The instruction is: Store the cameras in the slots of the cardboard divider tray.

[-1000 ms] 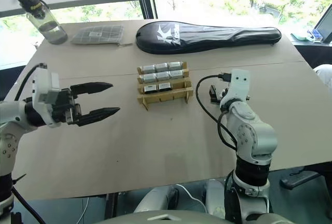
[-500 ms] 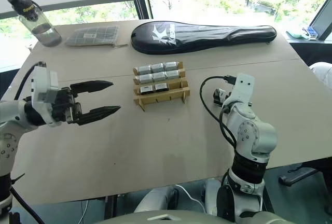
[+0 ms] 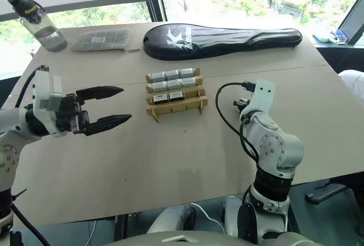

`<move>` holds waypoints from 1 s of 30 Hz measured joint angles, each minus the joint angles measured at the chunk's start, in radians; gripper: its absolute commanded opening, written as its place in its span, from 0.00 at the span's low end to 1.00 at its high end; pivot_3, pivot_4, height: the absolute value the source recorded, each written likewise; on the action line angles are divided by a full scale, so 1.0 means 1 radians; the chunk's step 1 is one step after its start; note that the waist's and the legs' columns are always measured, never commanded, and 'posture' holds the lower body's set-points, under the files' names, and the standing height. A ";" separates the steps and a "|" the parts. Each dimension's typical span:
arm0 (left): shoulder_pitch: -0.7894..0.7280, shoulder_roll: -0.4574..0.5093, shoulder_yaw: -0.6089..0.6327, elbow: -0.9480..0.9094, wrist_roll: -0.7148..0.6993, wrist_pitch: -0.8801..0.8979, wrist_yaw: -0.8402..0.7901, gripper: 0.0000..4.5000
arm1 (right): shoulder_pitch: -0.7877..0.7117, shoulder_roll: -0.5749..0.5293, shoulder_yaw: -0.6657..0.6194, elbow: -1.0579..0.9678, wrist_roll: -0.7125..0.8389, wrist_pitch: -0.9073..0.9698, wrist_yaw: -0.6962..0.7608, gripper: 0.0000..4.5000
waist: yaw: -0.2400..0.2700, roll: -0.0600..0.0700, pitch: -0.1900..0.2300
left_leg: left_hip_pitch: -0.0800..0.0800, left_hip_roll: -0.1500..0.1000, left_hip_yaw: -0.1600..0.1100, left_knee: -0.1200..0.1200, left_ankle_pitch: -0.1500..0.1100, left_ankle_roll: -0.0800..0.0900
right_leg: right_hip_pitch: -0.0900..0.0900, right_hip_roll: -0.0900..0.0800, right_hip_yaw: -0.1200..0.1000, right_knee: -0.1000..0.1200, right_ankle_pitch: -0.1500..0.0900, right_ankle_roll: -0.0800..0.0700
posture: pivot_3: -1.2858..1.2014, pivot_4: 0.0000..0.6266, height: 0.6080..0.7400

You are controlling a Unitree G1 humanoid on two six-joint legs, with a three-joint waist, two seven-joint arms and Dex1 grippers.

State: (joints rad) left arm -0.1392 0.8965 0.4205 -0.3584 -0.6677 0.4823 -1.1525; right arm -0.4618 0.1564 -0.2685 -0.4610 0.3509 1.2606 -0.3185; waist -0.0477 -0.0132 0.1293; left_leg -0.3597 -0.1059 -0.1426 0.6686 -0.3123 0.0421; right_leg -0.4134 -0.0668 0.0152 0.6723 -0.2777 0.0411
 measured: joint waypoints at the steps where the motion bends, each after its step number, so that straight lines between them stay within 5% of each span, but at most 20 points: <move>1: 0.000 0.000 0.000 0.002 0.000 -0.002 0.000 0.86 | 0.000 0.000 -0.003 0.000 0.003 0.000 -0.001 0.13 | -0.001 0.000 0.000 | 0.000 0.000 0.000 0.000 0.000 0.000 | 0.000 0.000 0.000 0.000 0.000 0.000 | 0.52 0.24 1.00; 7: -0.005 0.000 -0.009 0.018 0.001 -0.009 0.001 0.86 | -0.049 -0.048 0.026 0.036 0.015 -0.016 0.089 0.12 | -0.013 0.001 0.001 | 0.000 0.000 0.001 0.000 0.000 0.000 | 0.000 0.000 0.001 0.000 0.000 0.000 | 0.52 0.24 1.00; 16: -0.017 0.004 -0.035 0.033 0.002 -0.017 0.001 0.86 | -0.187 -0.420 0.302 0.169 0.012 -0.234 0.520 0.12 | -0.023 0.001 0.001 | -0.002 0.000 0.000 -0.002 0.000 0.000 | 0.000 0.000 0.000 -0.005 0.000 0.000 | 0.52 0.24 1.00; 22: 0.005 0.011 -0.017 0.021 -0.001 -0.017 0.007 0.86 | -0.248 -0.457 0.327 0.331 0.002 -0.344 0.634 0.12 | -0.017 0.001 0.001 | -0.002 0.001 0.000 -0.002 0.000 0.000 | 0.000 -0.001 -0.001 -0.005 0.000 0.000 | 0.52 0.24 1.00; 30: 0.025 0.017 0.006 0.014 -0.003 -0.017 0.022 0.86 | -0.250 -0.552 0.331 0.466 -0.014 -0.455 0.800 0.77 | -0.011 0.001 0.001 | -0.003 0.001 -0.001 -0.002 0.000 0.000 | 0.000 -0.001 -0.001 -0.006 0.000 0.000 | 0.52 0.24 1.00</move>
State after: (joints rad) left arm -0.1139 0.9135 0.4265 -0.3445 -0.6711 0.4655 -1.1304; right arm -0.7122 -0.3955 0.0625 0.0053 0.3372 0.8057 0.4816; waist -0.0586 -0.0123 0.1300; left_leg -0.3629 -0.1053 -0.1434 0.6668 -0.3124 0.0423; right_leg -0.4131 -0.0675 0.0139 0.6659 -0.2775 0.0412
